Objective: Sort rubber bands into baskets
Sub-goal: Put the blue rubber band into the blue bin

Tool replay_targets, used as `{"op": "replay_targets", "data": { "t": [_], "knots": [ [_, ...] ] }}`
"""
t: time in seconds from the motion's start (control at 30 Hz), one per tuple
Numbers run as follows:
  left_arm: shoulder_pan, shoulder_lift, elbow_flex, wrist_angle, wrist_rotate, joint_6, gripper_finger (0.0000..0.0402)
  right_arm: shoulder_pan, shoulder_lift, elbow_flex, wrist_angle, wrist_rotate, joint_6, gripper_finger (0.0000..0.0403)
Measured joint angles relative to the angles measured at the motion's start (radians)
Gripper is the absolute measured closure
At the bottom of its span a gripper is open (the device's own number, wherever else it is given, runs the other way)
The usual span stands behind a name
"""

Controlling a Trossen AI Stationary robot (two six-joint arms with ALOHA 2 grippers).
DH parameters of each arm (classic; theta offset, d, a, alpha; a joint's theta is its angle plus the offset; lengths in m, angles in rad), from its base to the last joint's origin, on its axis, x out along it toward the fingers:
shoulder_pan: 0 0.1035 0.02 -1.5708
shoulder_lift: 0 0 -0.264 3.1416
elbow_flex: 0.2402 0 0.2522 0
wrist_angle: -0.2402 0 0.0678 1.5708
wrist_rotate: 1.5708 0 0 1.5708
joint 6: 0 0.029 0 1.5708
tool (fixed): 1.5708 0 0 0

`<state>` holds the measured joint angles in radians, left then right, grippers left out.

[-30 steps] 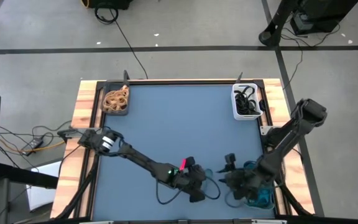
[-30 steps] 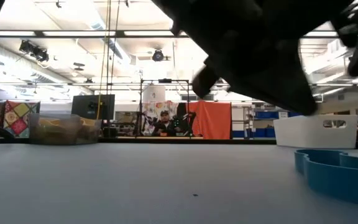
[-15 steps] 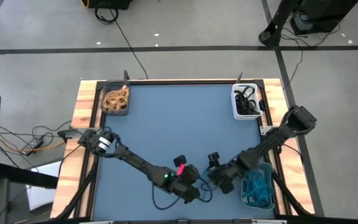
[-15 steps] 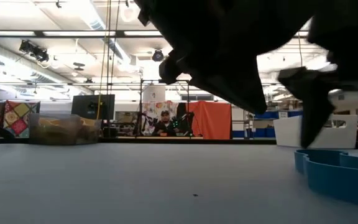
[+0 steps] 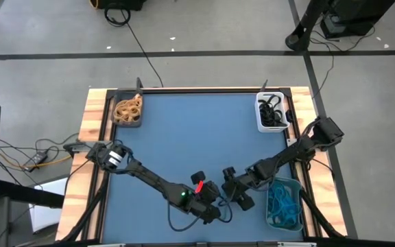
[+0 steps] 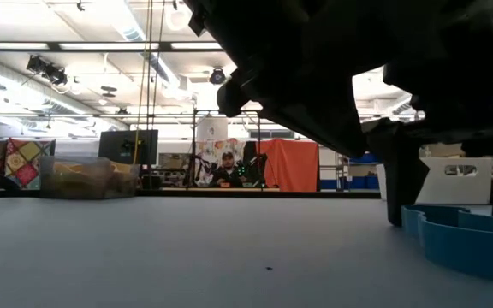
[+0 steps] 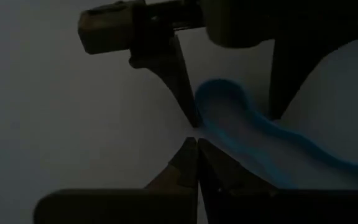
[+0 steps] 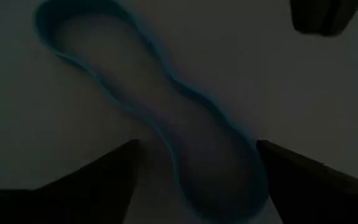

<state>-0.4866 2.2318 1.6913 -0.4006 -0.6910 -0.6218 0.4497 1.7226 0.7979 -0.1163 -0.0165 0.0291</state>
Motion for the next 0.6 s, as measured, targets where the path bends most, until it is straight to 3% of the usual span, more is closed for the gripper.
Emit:
{"op": "replay_targets", "data": {
  "t": [0.1, 0.2, 0.27, 0.43, 0.47, 0.6],
  "knots": [
    [-0.002, 0.000, 0.000, -0.001, 0.000, -0.007, 0.0389, 0.003, 0.036, 0.003, 0.019, 0.018, -0.016, 0.0095],
    [-0.004, 0.000, 0.000, -0.020, 0.000, -0.018, 0.0389, 0.010, 0.049, 0.005, 0.030, 0.027, -0.029, 0.0144],
    [-0.005, 0.000, 0.000, -0.042, 0.000, -0.038, 0.0389, 0.017, 0.044, 0.003, 0.034, 0.030, -0.028, 0.0194],
    [-0.005, 0.000, 0.000, -0.051, -0.002, -0.055, 0.0389, 0.027, -0.007, -0.002, 0.006, 0.034, -0.025, 0.0365],
    [-0.005, 0.000, 0.000, -0.058, -0.007, -0.075, 0.0389, 0.028, -0.019, -0.004, -0.006, 0.037, -0.026, 0.0381],
    [-0.005, -0.001, 0.001, -0.123, -0.034, -0.170, 0.0389, 0.048, -0.086, -0.004, -0.054, 0.125, 0.077, 0.0381]
  ]
}}
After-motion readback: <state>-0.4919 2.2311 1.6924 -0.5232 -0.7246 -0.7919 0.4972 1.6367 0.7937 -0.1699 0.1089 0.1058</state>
